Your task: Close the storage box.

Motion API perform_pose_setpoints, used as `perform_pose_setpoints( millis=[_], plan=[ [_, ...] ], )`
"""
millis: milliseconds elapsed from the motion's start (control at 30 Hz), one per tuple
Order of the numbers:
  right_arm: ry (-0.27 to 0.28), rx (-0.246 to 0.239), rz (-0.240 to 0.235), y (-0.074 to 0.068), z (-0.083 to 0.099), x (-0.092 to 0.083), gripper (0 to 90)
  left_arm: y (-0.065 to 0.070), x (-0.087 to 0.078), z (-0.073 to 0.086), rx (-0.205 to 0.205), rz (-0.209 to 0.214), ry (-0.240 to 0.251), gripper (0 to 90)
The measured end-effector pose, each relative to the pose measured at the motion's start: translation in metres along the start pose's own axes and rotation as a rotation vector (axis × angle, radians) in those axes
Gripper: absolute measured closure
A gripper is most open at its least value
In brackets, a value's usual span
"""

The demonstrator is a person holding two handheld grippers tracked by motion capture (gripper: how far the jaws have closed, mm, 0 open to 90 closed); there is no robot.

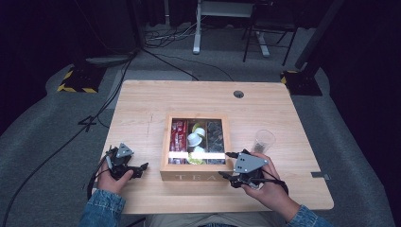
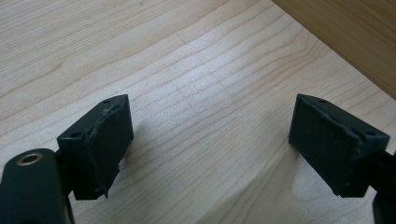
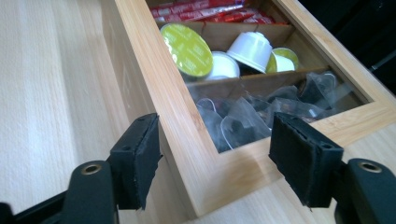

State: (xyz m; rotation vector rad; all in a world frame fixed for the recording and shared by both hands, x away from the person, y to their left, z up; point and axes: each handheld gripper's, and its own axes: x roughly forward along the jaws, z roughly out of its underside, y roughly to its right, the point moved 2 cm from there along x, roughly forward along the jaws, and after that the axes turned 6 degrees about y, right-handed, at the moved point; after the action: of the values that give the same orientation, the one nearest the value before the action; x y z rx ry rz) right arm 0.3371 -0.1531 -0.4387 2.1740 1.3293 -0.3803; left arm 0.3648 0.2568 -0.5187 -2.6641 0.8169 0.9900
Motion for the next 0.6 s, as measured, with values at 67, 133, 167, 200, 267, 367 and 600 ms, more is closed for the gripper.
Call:
perform_pose_setpoints(
  millis=[67,133,167,200,267,367,600],
  plan=[
    [0.004,0.031,-0.011,0.001,0.002,0.000,34.4,0.000,0.000,0.000,0.000,0.000,0.000,14.0],
    [0.009,0.052,-0.017,0.002,0.004,0.000,33.7,0.000,0.000,0.000,-0.001,0.000,0.000,14.0],
    [0.015,0.068,-0.022,0.003,0.004,0.000,33.3,0.000,0.000,0.000,0.000,0.000,0.000,14.0],
    [0.023,0.082,-0.028,0.004,0.004,-0.001,32.9,0.000,0.000,0.000,-0.001,0.000,0.001,14.0],
    [0.043,0.113,-0.036,0.007,0.003,-0.003,32.2,0.000,0.000,0.000,0.000,0.000,0.000,14.0],
    [0.079,0.171,-0.046,0.015,0.001,-0.010,30.6,0.000,0.000,0.000,0.000,0.000,0.000,14.0],
    [0.119,0.268,-0.038,0.039,0.004,-0.034,20.5,0.000,-0.003,0.002,-0.001,0.001,-0.001,14.8]
  ],
)
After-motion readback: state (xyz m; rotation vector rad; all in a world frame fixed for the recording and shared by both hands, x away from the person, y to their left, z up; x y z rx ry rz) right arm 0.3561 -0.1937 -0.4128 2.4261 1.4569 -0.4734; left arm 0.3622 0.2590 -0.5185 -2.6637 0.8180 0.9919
